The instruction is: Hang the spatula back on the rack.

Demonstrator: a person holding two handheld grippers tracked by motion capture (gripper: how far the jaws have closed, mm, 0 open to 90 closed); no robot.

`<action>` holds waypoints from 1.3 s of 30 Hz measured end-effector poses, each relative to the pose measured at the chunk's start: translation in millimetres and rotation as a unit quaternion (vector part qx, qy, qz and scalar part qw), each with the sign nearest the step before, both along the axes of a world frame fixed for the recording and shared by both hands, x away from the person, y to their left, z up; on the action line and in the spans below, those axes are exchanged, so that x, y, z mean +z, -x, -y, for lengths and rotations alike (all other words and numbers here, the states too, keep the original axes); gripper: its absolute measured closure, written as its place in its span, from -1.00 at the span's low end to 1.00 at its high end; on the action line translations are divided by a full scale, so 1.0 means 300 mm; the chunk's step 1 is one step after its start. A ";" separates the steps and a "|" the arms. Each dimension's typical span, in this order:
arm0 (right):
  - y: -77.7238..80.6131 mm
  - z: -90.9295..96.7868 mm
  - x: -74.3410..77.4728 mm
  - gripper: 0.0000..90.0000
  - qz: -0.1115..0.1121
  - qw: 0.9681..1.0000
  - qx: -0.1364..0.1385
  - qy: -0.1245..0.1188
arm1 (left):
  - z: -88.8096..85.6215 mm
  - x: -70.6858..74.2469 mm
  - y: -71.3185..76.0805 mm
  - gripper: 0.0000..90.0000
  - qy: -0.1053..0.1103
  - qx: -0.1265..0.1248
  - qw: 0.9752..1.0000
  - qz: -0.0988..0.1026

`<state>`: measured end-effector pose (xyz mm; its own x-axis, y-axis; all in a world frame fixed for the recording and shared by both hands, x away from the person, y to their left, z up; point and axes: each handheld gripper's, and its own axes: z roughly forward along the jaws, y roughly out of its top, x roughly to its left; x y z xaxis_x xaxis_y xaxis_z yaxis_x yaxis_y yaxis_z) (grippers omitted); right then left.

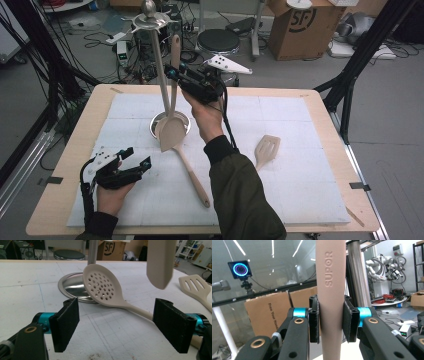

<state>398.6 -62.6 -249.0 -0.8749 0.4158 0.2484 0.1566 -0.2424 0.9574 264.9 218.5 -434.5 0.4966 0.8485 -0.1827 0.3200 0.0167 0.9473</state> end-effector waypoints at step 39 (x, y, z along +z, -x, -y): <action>-0.038 -0.095 0.057 0.59 0.016 0.998 -0.022 0.064 | -0.003 -0.012 -0.015 -0.51 0.005 -0.002 1.000 -0.001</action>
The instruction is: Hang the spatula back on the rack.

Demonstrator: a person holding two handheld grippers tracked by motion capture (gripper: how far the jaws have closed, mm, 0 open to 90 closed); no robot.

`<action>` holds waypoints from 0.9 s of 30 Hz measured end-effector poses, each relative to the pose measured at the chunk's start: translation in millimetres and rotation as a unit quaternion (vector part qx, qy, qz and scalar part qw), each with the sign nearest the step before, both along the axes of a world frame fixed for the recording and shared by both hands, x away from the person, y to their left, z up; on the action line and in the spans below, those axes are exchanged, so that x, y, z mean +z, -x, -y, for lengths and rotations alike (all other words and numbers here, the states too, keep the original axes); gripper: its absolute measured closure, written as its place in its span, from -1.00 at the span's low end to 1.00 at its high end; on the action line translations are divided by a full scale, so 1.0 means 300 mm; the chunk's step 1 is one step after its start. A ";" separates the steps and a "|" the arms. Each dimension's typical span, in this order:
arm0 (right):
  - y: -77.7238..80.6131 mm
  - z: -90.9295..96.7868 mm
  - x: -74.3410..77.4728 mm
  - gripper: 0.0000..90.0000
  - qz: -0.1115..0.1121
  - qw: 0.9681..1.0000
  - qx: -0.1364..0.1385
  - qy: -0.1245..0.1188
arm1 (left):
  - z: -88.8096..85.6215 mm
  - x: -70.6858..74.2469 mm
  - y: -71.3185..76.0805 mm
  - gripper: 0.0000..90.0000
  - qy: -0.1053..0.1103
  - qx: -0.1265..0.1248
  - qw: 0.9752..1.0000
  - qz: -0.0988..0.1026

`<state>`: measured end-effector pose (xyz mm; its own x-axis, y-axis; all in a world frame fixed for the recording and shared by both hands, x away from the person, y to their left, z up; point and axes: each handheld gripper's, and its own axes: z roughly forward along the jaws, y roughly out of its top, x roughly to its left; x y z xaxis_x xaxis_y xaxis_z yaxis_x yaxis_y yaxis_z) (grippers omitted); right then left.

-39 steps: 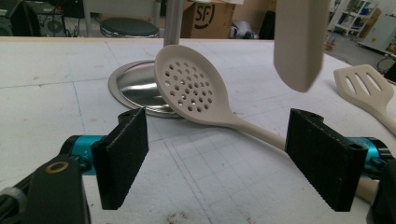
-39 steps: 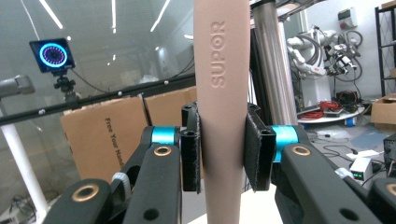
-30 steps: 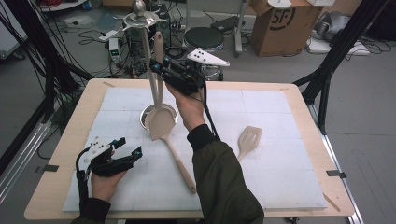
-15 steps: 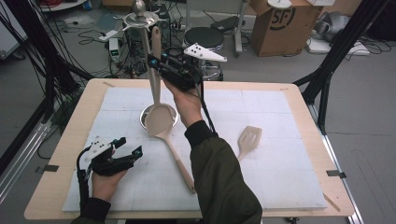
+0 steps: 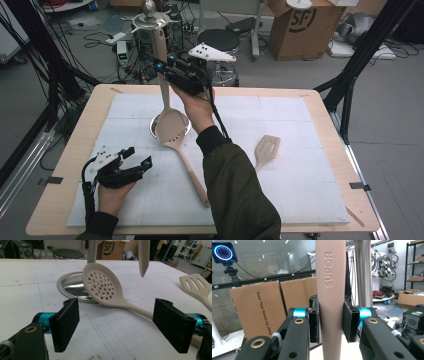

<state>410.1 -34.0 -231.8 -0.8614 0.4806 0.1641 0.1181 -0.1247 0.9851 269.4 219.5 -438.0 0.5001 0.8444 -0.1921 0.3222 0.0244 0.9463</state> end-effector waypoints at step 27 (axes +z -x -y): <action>-0.007 0.015 -0.002 0.59 -0.005 1.000 -0.007 0.001 | -0.002 -0.003 -0.005 -0.51 0.001 -0.001 1.000 -0.001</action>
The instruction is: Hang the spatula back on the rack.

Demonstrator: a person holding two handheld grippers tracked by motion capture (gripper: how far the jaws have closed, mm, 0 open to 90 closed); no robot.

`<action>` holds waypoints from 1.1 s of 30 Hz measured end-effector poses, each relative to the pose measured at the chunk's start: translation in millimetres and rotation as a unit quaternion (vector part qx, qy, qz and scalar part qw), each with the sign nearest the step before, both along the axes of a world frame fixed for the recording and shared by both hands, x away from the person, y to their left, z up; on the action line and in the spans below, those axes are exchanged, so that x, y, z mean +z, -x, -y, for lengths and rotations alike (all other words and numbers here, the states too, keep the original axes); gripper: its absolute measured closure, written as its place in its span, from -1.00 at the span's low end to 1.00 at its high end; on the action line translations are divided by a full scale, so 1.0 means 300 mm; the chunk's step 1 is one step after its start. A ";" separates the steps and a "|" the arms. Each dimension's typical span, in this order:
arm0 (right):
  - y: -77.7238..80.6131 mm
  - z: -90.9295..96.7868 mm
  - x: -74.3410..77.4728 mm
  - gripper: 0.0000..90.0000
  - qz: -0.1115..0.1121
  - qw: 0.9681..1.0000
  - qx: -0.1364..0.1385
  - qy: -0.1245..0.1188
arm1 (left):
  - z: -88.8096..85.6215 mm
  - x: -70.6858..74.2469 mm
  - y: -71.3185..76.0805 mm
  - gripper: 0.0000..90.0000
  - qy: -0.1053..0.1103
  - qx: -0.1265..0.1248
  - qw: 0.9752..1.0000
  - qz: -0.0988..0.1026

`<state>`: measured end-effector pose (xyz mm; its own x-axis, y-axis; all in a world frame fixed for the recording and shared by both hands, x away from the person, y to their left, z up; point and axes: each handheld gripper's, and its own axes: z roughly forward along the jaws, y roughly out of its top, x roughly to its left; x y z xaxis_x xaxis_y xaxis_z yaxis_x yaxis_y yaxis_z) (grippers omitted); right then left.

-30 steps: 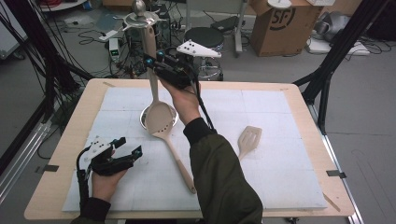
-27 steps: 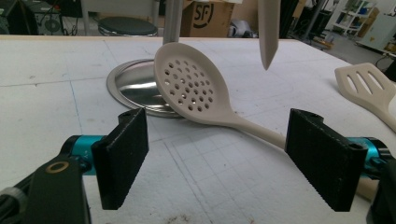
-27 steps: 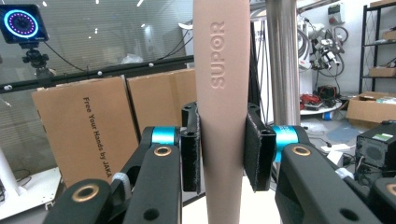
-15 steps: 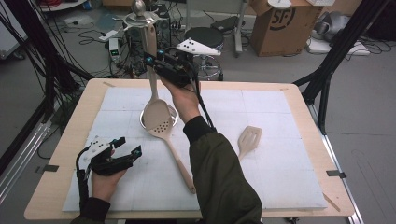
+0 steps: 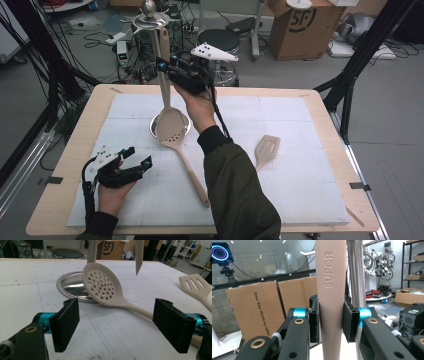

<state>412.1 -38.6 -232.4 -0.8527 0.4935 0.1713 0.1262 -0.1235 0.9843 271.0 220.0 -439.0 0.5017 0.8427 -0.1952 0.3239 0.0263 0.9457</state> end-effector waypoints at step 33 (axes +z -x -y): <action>-0.049 0.000 -0.012 0.59 -0.013 1.000 -0.020 0.007 | -0.001 0.001 0.001 -0.51 -0.001 -0.001 1.000 0.001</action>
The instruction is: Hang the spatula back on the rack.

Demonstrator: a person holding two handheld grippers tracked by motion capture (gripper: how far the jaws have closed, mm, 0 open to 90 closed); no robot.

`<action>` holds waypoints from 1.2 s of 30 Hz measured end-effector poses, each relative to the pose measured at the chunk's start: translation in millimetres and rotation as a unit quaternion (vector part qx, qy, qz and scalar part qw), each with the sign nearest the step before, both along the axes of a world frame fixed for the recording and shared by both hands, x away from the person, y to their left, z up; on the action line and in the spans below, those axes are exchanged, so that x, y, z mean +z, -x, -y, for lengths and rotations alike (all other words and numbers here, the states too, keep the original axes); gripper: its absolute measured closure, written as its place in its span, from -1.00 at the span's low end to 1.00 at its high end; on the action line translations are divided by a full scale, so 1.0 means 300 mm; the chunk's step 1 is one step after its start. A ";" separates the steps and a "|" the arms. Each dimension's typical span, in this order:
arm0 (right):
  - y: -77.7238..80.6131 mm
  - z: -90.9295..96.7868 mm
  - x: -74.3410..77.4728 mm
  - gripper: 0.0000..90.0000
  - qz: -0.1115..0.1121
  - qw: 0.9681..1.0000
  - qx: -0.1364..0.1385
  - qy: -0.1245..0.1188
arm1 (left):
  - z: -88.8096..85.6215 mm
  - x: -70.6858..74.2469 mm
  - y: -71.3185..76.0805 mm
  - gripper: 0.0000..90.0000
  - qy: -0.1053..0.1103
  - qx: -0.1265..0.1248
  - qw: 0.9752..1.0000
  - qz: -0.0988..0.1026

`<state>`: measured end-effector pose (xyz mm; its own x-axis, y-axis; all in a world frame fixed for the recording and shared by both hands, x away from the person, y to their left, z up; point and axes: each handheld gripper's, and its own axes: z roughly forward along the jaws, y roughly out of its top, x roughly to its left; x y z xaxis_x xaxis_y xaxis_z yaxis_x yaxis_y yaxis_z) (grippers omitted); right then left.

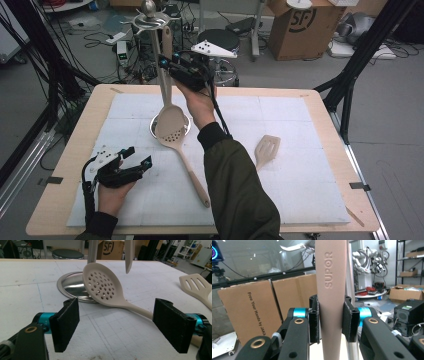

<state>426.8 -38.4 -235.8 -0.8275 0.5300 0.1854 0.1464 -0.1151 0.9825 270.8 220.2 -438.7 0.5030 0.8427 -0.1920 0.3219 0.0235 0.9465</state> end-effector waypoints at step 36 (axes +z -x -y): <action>0.026 0.072 -0.021 0.05 0.017 0.996 -0.016 -0.090 | 0.004 -0.002 0.001 -0.51 -0.007 0.001 1.000 -0.002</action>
